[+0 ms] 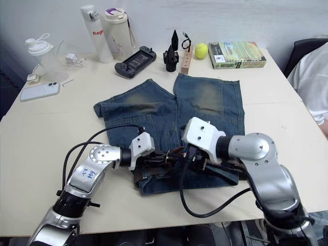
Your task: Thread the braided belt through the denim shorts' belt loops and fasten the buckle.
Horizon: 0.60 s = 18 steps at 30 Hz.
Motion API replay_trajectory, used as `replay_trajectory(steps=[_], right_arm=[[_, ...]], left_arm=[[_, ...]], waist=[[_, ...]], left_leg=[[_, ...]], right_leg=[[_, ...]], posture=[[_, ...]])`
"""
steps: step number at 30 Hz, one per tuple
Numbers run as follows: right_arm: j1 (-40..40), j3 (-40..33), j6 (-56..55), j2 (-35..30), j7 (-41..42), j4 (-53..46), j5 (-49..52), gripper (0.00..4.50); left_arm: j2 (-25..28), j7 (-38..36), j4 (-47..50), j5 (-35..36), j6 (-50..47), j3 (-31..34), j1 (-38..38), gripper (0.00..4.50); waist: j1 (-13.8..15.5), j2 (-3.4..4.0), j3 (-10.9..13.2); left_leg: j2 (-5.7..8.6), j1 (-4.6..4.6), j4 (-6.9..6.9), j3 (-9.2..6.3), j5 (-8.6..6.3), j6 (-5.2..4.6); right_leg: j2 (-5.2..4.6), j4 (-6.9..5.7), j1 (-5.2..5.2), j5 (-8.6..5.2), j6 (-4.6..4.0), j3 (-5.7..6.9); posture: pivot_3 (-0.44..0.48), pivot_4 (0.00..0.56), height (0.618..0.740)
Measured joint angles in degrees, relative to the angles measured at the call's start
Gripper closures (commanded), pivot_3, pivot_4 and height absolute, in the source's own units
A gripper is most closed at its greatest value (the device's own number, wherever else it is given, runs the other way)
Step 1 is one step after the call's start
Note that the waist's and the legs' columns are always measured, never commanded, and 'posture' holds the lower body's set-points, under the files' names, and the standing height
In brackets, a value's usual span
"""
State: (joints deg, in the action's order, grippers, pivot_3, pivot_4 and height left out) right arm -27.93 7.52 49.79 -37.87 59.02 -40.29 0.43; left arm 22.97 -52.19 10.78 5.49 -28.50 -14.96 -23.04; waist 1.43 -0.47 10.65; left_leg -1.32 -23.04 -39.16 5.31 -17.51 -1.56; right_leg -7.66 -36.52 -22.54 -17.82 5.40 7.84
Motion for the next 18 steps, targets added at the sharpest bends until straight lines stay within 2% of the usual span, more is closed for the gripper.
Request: replay_trajectory(steps=[6, 14, 18], right_arm=[[0.1, 7.8, -12.3, -3.3, -2.7, 5.4, -3.7, 0.02], [0.2, 9.6, -19.2, -4.4, -4.4, 9.0, -5.5, 0.02], [0.5, 10.7, -20.7, -4.5, -4.5, 9.4, -6.1, 1.72]], left_arm=[[0.1, 0.1, 0.0, 0.0, 0.5, -0.5, 0.0, 4.32], [0.1, 0.2, 0.1, 0.0, 0.5, -0.8, 0.0, 4.32], [0.1, 0.4, 0.1, 0.0, 0.5, -0.7, 0.0, 4.32]], waist=[[0.0, 0.00, 0.0], [0.0, 0.00, 0.0], [0.0, 0.00, 0.0]], left_leg=[[0.01, -0.01, 0.01, 0.04, 0.00, -0.01], [0.01, 0.00, 0.00, 0.04, 0.00, -0.01], [0.00, 0.00, 0.00, 0.04, 0.00, -0.01]], right_leg=[[0.00, 0.01, -0.01, 0.01, 0.02, -0.01], [0.00, 0.01, 0.00, 0.02, 0.04, -0.01], [0.01, 0.02, -0.01, 0.02, 0.04, -0.01]], posture=[[0.000, 0.150, 0.717], [0.000, 0.150, 0.717], [0.000, 0.150, 0.717]])
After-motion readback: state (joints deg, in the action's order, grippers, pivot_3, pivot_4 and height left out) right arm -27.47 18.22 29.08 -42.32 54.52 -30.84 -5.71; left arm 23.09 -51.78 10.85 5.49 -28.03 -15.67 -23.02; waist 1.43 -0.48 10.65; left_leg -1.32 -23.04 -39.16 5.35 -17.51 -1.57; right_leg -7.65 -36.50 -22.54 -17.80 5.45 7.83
